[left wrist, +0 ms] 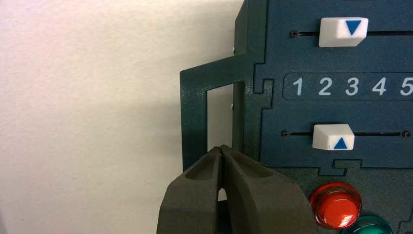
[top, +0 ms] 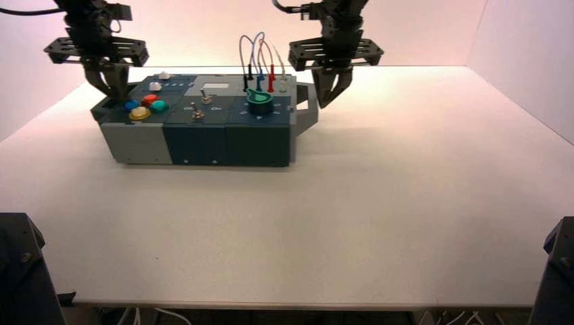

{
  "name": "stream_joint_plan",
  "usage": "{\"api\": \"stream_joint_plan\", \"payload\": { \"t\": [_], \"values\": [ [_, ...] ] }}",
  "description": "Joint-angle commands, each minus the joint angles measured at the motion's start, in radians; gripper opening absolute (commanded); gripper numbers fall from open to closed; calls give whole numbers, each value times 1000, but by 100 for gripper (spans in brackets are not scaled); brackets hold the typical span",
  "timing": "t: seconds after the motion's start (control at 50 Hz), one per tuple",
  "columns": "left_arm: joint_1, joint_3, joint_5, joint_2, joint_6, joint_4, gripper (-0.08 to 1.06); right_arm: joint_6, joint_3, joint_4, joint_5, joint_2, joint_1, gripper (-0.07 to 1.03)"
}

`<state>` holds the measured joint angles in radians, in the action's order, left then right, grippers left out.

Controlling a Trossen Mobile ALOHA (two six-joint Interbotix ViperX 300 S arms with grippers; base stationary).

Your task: Move the box to the left.

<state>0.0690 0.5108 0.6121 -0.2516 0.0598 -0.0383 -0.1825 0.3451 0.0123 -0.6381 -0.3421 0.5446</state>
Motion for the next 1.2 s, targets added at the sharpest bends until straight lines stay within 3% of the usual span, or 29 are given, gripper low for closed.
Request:
{"api": "stream_joint_plan", "payload": {
  "t": [0.02, 0.46, 0.84, 1.2],
  "values": [
    [71, -23, 2, 15, 21, -8, -3, 2, -37, -11, 3, 11, 40, -2],
    [160, -48, -12, 6, 31, -9, -3, 2, -137, -15, -26, -35, 133, -2],
    [179, -57, -12, 6, 44, -9, -3, 2, -138, -15, -35, -41, 140, -2],
    [245, -58, -18, 5, 46, -9, -3, 8, -160, -11, -38, -52, 184, -2]
  ]
}}
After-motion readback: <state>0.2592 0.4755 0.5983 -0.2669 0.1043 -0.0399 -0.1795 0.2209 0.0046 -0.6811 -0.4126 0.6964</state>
